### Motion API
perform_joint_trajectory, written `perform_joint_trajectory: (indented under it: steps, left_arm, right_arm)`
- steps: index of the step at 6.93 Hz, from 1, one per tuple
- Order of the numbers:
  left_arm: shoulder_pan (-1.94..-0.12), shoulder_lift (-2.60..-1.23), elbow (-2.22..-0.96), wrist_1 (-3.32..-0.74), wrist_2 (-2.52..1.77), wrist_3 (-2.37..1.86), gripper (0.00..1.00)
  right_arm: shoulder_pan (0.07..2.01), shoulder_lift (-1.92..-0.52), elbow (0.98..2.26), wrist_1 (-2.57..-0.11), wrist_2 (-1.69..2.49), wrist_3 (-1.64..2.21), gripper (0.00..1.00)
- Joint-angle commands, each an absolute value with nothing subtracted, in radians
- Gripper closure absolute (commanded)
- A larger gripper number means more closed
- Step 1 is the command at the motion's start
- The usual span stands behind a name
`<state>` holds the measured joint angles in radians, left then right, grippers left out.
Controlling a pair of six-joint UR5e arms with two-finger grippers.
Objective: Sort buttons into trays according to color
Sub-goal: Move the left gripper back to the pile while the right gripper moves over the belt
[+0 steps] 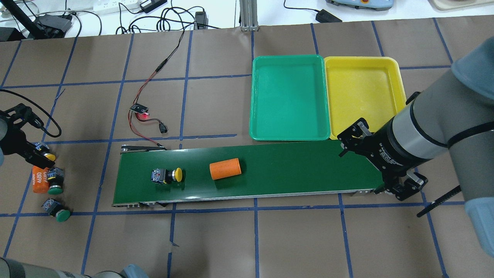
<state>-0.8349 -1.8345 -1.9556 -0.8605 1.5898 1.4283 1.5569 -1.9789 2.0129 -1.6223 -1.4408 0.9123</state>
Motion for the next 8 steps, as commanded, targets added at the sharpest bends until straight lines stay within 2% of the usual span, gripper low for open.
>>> perform_joint_trajectory:
  steps: [1, 3, 8]
  left_arm:
    - [-0.831, -1.961, -1.782, -0.928, 1.595, 1.586, 0.02]
    - [-0.831, -2.038, -1.721, -0.93, 1.595, 1.728, 0.0]
    - [-0.798, -2.075, -1.738, -0.94, 1.595, 1.845, 0.0]
  right_arm:
    - [1.563, -1.962, 2.013, -1.635, -1.439, 0.975, 0.0]
    - [1.606, -1.933, 1.988, -1.666, -1.405, 1.091, 0.0]
    - [1.807, -1.731, 1.858, -1.723, -1.424, 1.394, 0.0]
